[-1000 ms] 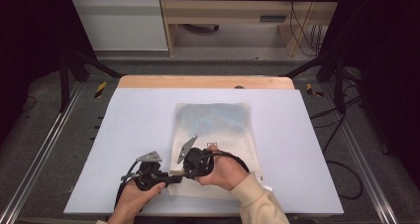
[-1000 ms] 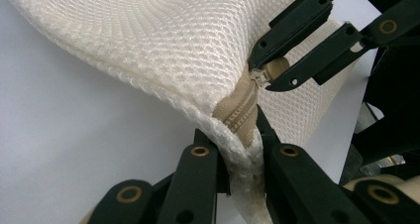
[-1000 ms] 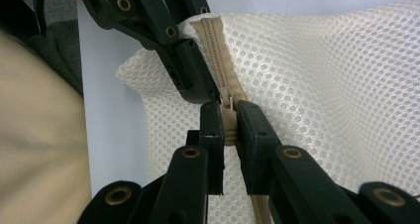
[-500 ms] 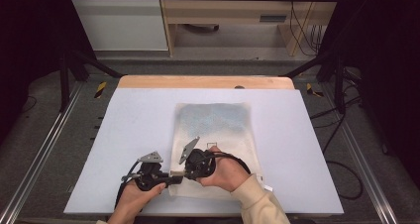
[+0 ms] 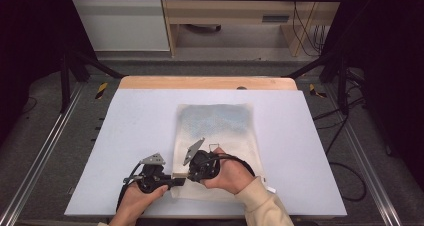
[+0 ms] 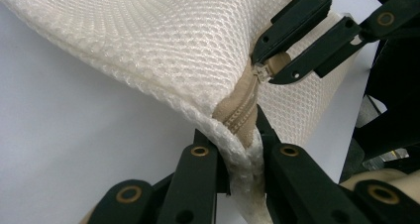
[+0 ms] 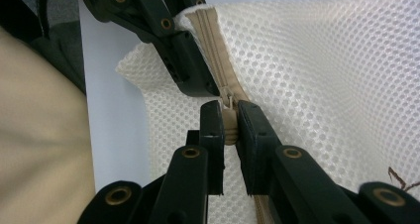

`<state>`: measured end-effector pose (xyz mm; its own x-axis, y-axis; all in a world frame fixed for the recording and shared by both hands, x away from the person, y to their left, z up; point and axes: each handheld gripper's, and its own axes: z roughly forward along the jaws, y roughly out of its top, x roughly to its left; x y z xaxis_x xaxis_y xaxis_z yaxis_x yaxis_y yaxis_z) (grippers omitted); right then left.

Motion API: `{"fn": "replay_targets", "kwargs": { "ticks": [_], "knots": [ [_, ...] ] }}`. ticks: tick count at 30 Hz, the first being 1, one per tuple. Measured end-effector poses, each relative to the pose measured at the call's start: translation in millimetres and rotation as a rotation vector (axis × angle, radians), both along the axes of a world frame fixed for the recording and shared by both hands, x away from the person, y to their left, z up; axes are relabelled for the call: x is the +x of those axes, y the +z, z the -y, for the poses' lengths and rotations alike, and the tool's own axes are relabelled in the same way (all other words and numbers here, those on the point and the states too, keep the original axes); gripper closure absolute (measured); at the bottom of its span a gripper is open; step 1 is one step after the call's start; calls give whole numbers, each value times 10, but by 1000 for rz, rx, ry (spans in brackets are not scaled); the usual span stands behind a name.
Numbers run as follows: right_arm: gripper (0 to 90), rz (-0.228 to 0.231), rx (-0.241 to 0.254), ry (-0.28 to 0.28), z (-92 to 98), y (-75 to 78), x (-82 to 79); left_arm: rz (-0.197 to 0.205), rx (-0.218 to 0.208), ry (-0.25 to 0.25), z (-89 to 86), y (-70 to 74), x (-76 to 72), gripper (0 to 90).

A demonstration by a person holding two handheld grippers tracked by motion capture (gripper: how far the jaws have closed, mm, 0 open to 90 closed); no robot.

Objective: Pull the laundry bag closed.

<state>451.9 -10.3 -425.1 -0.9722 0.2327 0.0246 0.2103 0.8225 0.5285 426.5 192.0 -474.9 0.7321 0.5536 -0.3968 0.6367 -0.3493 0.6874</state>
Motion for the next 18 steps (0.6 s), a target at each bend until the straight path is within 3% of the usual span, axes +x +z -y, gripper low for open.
{"fn": "replay_targets", "kwargs": {
  "ticks": [18],
  "knots": [
    [820, 4, -4, -44, 166, 1, 3, 3, -11, 5, -7, 2, -10, 841]
  ]
}}
